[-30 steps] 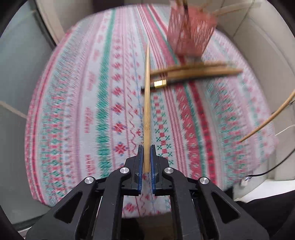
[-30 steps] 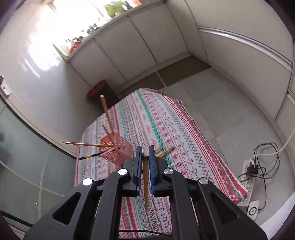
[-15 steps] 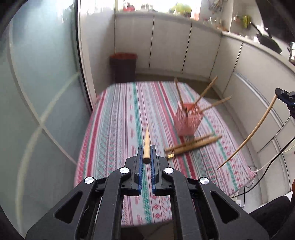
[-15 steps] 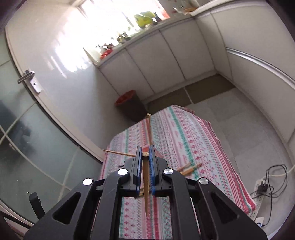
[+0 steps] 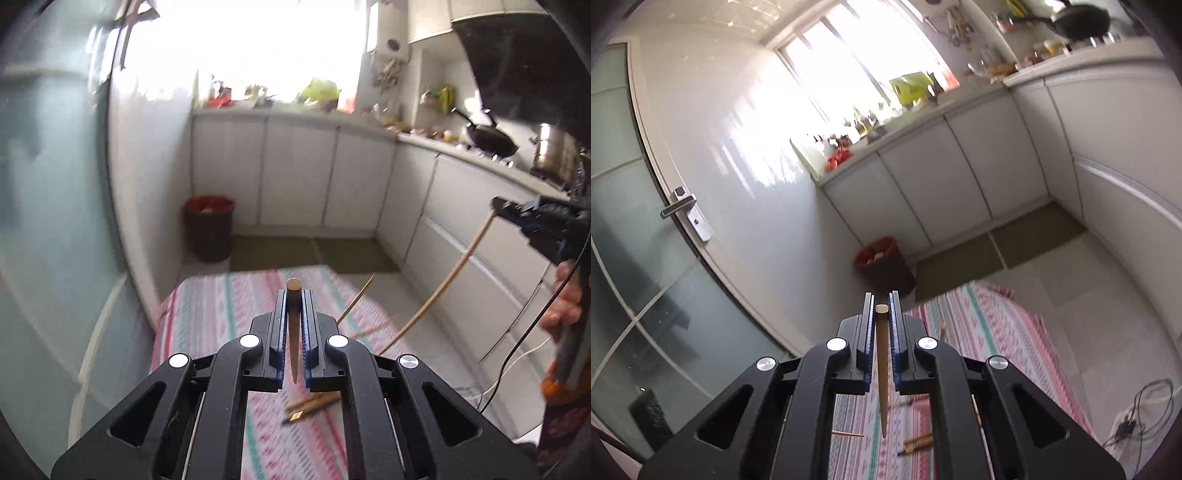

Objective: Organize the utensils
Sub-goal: 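Lower both held sticks into the pink mesh cup and open both tools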

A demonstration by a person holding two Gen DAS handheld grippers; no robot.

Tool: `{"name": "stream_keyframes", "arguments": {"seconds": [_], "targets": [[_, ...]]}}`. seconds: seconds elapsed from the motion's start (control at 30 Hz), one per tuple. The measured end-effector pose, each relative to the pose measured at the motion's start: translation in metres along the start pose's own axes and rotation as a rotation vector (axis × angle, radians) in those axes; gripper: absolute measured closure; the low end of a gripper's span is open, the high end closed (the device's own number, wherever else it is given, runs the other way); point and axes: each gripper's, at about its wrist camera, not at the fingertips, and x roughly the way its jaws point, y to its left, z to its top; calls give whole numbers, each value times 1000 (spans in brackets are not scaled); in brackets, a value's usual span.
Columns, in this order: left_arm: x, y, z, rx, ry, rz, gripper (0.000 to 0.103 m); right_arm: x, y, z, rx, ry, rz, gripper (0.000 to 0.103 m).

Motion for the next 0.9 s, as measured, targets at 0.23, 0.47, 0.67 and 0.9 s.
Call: {"name": "stream_keyframes", "arguments": {"seconds": [0.23, 0.47, 0.67, 0.9], "targets": [[60, -34, 28, 4, 7, -63, 97, 30, 7, 22, -61, -39, -55, 95], [125, -34, 19, -42, 97, -62, 94, 67, -7, 22, -79, -8, -89, 95], [130, -14, 21, -111, 87, -75, 82, 96, -9, 19, -99, 19, -104, 95], [114, 0, 35, -165, 36, -74, 75, 128, -8, 9, -125, 67, -143, 95]]}}
